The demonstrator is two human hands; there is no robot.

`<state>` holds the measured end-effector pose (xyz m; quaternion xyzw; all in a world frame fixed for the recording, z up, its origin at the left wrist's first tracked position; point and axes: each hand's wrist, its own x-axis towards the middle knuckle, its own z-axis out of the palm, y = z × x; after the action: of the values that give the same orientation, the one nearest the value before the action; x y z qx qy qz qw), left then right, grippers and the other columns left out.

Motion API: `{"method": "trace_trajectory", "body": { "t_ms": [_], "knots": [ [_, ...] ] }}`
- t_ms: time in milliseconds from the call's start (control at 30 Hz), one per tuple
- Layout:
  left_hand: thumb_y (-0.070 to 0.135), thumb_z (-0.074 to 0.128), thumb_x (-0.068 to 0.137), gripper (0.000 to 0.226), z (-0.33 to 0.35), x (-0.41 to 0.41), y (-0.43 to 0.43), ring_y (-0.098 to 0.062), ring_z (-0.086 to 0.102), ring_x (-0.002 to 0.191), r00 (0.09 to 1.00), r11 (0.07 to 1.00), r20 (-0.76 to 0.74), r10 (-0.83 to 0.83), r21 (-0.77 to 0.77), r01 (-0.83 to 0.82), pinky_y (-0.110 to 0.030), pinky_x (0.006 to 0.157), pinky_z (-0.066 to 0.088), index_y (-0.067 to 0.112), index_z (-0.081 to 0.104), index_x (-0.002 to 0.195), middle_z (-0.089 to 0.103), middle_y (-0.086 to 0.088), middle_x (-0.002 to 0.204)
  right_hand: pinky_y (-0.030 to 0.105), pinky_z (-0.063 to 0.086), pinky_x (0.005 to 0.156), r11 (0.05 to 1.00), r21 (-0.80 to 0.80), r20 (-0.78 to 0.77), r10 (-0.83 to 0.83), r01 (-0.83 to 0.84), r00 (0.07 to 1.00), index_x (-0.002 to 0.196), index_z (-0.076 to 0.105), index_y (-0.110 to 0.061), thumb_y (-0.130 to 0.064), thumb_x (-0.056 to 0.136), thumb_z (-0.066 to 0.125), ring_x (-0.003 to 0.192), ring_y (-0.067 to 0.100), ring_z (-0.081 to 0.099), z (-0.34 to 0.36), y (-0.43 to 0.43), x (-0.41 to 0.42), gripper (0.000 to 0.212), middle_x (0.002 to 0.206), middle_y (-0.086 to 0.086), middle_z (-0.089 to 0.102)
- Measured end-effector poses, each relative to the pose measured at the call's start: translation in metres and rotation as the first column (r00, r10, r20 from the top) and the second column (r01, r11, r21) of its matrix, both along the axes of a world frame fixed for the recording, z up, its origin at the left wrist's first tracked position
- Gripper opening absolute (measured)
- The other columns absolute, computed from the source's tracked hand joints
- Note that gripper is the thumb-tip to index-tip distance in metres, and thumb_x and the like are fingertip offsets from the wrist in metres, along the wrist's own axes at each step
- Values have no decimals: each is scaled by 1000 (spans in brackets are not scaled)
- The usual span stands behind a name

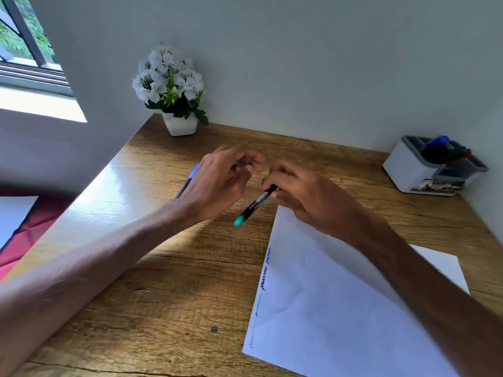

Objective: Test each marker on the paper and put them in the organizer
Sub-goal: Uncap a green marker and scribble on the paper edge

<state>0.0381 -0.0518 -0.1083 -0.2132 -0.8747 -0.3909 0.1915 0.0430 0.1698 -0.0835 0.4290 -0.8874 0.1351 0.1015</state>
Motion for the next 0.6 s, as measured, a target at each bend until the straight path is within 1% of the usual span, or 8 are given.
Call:
{"method": "trace_trajectory", "body": {
  "t_ms": [100, 167, 200, 267, 333, 400, 500, 600],
  "knots": [
    [-4, 60, 91, 53, 5, 9, 5, 11, 56, 110, 990, 988, 18, -143, -63, 144, -5, 91, 44, 17, 60, 139, 63, 16, 129, 29, 55, 76, 996, -92, -42, -18, 14, 999, 118, 64, -10, -11, 103, 58, 92, 17, 64, 0, 14, 5, 17, 122, 4, 59],
    [-1, 63, 91, 57, 0, 14, 10, 7, 51, 117, 978, 966, 22, -206, -154, 207, -3, 96, 38, 14, 53, 145, 59, 10, 137, 20, 52, 82, 990, -142, -34, -30, 25, 999, 119, 64, -10, -15, 103, 58, 99, 13, 62, -4, 19, 10, 19, 123, 4, 62],
    [2, 64, 92, 56, -3, 16, 14, 2, 51, 121, 977, 956, 23, -214, -198, 214, -7, 99, 37, 14, 52, 146, 60, 6, 139, 14, 48, 85, 985, -171, -22, -31, 27, 999, 119, 65, -10, -15, 102, 60, 102, 10, 61, -7, 22, 11, 18, 122, 4, 64],
    [9, 65, 96, 49, -11, 19, 18, -5, 55, 122, 978, 952, 7, -208, -227, 204, -17, 100, 40, 15, 53, 142, 65, 1, 136, 10, 48, 85, 969, -244, 5, -43, 43, 999, 116, 69, -10, -12, 97, 69, 102, 5, 61, -12, 25, 12, 19, 116, 3, 70],
    [18, 63, 100, 40, -14, 18, 20, -3, 57, 115, 981, 957, -18, -195, -222, 187, -24, 96, 46, 18, 56, 139, 68, 2, 130, 15, 55, 82, 942, -327, 33, -66, 73, 997, 112, 74, -11, -9, 91, 76, 96, 3, 67, -12, 28, 13, 21, 109, -1, 75],
    [28, 59, 103, 34, -15, 16, 20, -3, 57, 112, 979, 955, -55, -195, -239, 177, -29, 94, 51, 19, 61, 136, 69, 4, 125, 19, 60, 78, 902, -422, 80, -63, 91, 995, 109, 77, -11, -5, 87, 80, 91, 6, 73, -9, 30, 15, 23, 103, -3, 77],
    [38, 53, 104, 35, -16, 15, 18, -10, 60, 111, 974, 952, -105, -202, -255, 170, -27, 91, 49, 19, 68, 129, 69, 5, 118, 22, 62, 78, 823, -540, 230, -55, 174, 972, 105, 78, -17, -5, 82, 85, 92, 9, 76, -4, 36, 17, 26, 100, -7, 79],
    [41, 55, 103, 33, -16, 13, 17, -5, 53, 106, 980, 962, -109, -166, -236, 136, -18, 88, 42, 21, 71, 124, 68, 7, 115, 27, 62, 79, 741, -607, 353, -74, 288, 933, 99, 82, -17, -9, 81, 87, 90, 15, 78, -2, 47, 16, 20, 94, -9, 81]
  ]
}}
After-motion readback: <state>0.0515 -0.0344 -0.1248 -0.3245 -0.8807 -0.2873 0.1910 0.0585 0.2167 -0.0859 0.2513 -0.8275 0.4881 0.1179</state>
